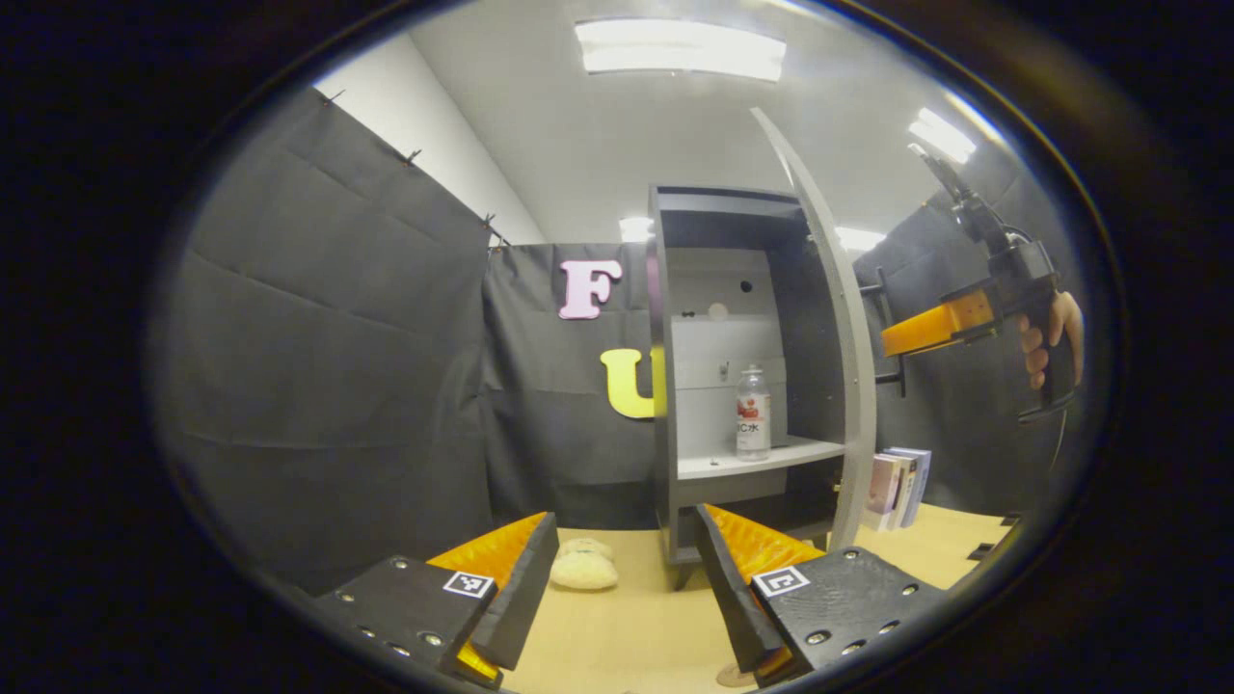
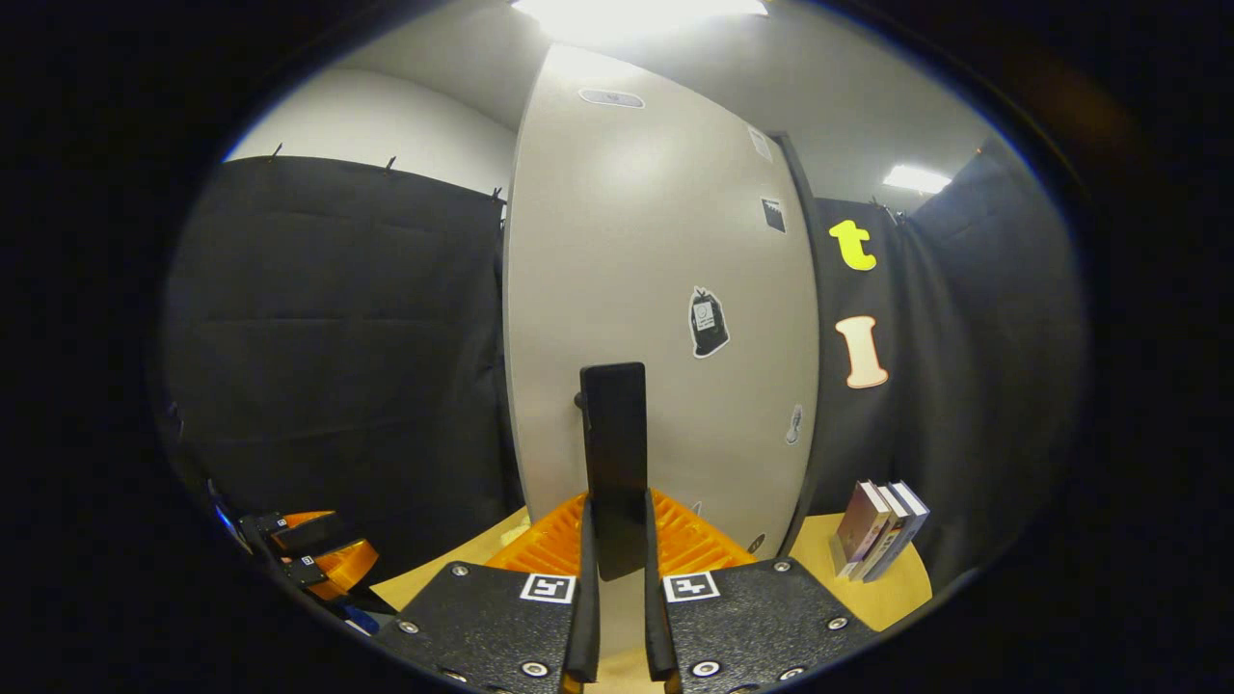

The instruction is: Open the cabinet door with the right hand, grasp the bottle in the cabinet with the left hand and place it on the coaster, then close the cabinet door with the right hand.

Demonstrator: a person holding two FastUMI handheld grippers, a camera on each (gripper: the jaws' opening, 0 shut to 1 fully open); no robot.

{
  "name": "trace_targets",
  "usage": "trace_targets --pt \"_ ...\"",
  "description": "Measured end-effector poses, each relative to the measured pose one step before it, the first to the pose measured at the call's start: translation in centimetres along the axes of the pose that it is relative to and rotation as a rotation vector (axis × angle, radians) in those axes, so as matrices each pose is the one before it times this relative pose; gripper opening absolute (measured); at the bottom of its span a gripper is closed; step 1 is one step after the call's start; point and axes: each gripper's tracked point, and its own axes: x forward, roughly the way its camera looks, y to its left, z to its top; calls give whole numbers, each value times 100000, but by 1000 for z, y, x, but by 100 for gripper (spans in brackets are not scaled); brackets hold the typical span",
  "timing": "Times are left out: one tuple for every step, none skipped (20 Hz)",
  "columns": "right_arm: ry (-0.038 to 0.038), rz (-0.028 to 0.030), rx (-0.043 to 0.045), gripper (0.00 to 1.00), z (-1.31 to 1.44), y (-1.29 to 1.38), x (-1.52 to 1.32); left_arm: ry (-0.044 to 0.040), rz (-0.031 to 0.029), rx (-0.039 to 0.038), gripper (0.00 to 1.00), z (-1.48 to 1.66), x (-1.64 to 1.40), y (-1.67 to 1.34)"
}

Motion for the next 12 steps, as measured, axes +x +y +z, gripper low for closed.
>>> trace_targets --pt "-5 -941 -159 19 11 -211 -280 371 -1048 -621 82 -114 196 -749" --pt "-8 -967 -717 19 141 -270 -324 257 -1094 -674 87 -194 244 -680" --pt "-205 -842 -776 18 -17 -204 -197 329 -1099 -513 82 -89 234 -723" --pt "77 -713 -554 18 -88 -302 -83 156 -989 -363 87 -121 360 -705" --pt "-268 -713 356 18 -68 -210 -50 -122 -924 -273 87 54 263 -722" --pt "-187 -771 829 16 37 -175 86 -229 -840 -120 82 114 298 -708" --pt "-134 -586 449 15 28 -141 -41 -217 -694 128 87 139 173 -651" --pt "-69 -702 230 15 55 -144 -100 -193 -740 189 82 -6 305 -622" --pt "62 -624 -261 15 -50 -220 33 -279 -770 84 87 126 253 -658" --pt "10 -603 -426 15 7 -259 -75 -194 -807 -95 82 40 327 -525" --pt "82 -613 -529 15 -41 -280 7 32 -517 -95 82 29 205 -512" --pt "150 -679 -221 15 -36 -299 -28 221 -391 -139 82 -107 251 -412"
